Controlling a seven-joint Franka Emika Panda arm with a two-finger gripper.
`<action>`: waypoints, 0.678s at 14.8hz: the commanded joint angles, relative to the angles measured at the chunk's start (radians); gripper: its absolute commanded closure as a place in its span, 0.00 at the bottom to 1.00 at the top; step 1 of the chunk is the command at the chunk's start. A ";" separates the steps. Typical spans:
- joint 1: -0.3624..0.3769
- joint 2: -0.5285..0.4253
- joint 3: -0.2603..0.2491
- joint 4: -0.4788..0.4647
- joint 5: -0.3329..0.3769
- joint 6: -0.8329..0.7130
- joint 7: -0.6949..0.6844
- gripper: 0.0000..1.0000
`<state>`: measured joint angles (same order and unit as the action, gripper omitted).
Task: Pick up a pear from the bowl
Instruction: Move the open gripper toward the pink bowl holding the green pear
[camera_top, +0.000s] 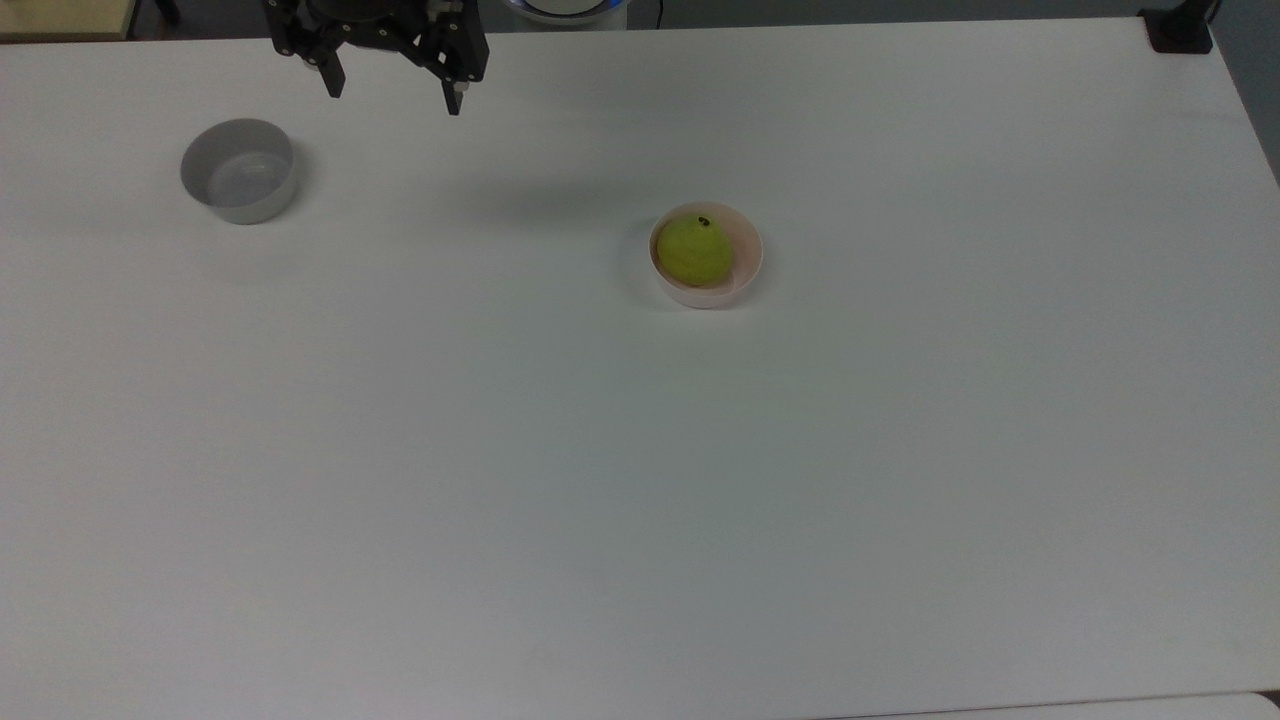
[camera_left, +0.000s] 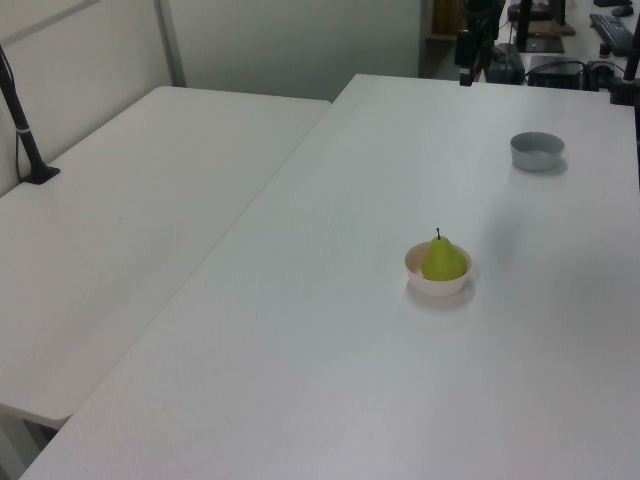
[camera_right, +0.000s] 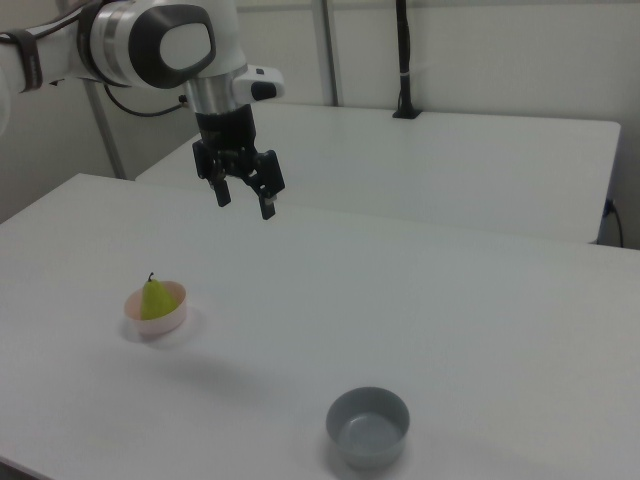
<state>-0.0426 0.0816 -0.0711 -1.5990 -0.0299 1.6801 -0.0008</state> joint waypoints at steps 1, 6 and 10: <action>0.123 -0.017 -0.054 0.001 0.008 -0.020 -0.062 0.00; 0.392 -0.011 -0.141 0.001 0.053 -0.014 -0.077 0.00; 0.475 -0.003 -0.141 0.001 0.091 -0.014 -0.102 0.00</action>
<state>0.3841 0.0813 -0.1829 -1.5989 0.0330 1.6801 -0.0588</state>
